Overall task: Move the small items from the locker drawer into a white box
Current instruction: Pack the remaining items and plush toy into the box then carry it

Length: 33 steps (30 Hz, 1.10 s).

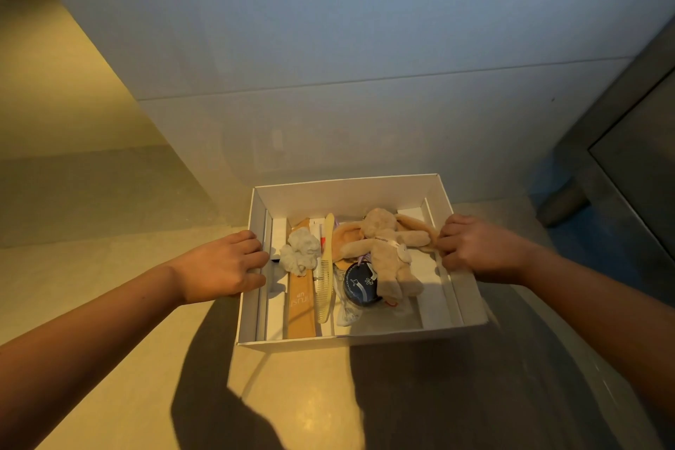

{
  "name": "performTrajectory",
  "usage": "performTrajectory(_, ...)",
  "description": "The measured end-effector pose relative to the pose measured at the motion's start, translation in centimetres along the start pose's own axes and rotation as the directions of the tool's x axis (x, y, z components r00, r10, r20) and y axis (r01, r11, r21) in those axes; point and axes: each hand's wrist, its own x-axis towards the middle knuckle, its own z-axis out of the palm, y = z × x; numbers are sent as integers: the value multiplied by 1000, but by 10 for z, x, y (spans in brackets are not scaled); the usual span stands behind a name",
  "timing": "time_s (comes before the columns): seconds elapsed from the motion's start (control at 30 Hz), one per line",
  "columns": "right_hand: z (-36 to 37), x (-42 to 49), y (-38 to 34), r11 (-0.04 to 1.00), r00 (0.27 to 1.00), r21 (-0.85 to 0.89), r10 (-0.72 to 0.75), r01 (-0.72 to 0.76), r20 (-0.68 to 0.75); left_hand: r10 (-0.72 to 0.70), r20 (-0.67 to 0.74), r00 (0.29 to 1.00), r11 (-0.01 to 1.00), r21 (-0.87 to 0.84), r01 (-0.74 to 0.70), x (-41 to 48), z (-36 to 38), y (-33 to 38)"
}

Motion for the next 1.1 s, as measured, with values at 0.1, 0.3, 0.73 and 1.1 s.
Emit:
performTrajectory(0.1,0,1,-1,1000,1000,-25,8,-8,6,7,-12,1000,1000,1,-7,-1,0,0)
performTrajectory(0.3,2,0,-2,999,1000,-46,17,-17,12,-6,-26,1000,1000,3,6,-2,1,1)
performTrajectory(0.73,2,-3,-4,986,976,-41,165,-161,142,-45,-11,999,997,56,46,-4,-6,2)
performTrajectory(1.1,-54,-12,-3,980,949,-132,177,-147,262,3,-15,1000,994,114,-1,-22,-65,-3)
